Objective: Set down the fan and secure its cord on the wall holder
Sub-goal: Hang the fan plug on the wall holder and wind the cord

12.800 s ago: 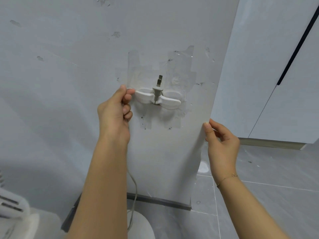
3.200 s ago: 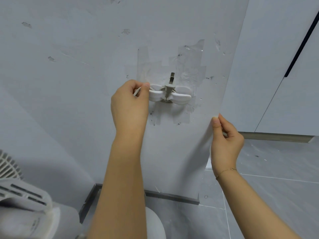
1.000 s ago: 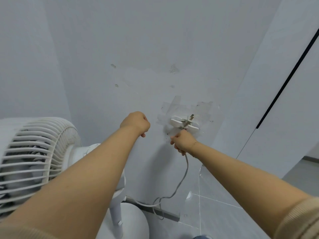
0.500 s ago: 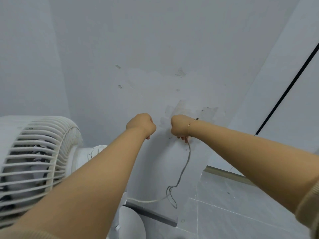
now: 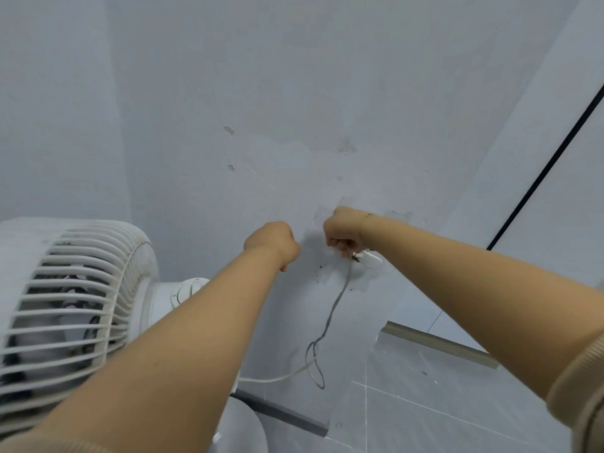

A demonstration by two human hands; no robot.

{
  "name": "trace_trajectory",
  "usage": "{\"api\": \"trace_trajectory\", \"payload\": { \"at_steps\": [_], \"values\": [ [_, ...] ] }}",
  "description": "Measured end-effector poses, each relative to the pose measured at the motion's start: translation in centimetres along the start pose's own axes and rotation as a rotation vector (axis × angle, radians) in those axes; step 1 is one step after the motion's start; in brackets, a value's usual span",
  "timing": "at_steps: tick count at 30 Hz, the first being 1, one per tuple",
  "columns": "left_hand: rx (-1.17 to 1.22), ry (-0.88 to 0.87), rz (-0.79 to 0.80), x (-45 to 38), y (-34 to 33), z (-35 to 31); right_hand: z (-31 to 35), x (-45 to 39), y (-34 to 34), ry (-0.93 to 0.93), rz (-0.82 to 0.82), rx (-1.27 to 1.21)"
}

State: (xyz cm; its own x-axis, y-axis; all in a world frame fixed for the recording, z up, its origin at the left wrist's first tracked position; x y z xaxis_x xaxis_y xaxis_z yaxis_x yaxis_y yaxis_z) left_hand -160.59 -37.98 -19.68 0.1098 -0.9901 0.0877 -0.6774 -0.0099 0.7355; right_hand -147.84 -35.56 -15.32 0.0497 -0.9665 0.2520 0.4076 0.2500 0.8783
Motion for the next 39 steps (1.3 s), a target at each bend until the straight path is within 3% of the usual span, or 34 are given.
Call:
{"api": "trace_trajectory", "payload": {
  "at_steps": [5,8,11,21,25,31,39],
  "values": [
    [-0.001,-0.008,0.038,-0.2,-0.6,0.0,1.2,0.0,4.3,0.184,-0.305,0.432],
    [-0.004,-0.007,0.056,0.1,-0.9,0.0,1.9,0.4,4.2,0.253,-0.378,0.623],
    [-0.001,-0.009,0.077,0.2,-1.1,0.0,1.3,0.5,4.6,0.243,-0.424,0.663],
    [-0.011,-0.009,0.106,-0.3,-1.7,0.1,-4.7,1.2,7.9,0.192,-0.394,0.302],
    [-0.023,-0.003,0.115,-0.3,-1.9,0.1,-7.6,2.1,8.2,0.216,-0.512,0.238],
    [-0.043,0.002,0.113,-0.4,-1.8,0.1,-11.3,1.8,6.7,0.142,-0.47,-0.379],
    [-0.064,0.012,0.115,-1.0,-2.0,0.4,-14.9,1.4,3.0,0.049,-0.48,-0.44]
  ]
}}
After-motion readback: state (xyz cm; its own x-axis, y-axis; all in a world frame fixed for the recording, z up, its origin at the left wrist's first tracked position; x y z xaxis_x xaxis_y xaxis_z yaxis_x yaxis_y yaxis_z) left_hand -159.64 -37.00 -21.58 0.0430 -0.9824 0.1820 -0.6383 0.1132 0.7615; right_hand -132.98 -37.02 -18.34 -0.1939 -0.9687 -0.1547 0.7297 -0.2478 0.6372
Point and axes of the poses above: each hand's wrist, its own x-axis away from the middle knuckle, its own y-axis out of the back of the hand, z = x × y, the point moved 9 cm from there along -x, towards the middle knuckle, and after that the axes turned 3 degrees about x, right-handed, at the moved point
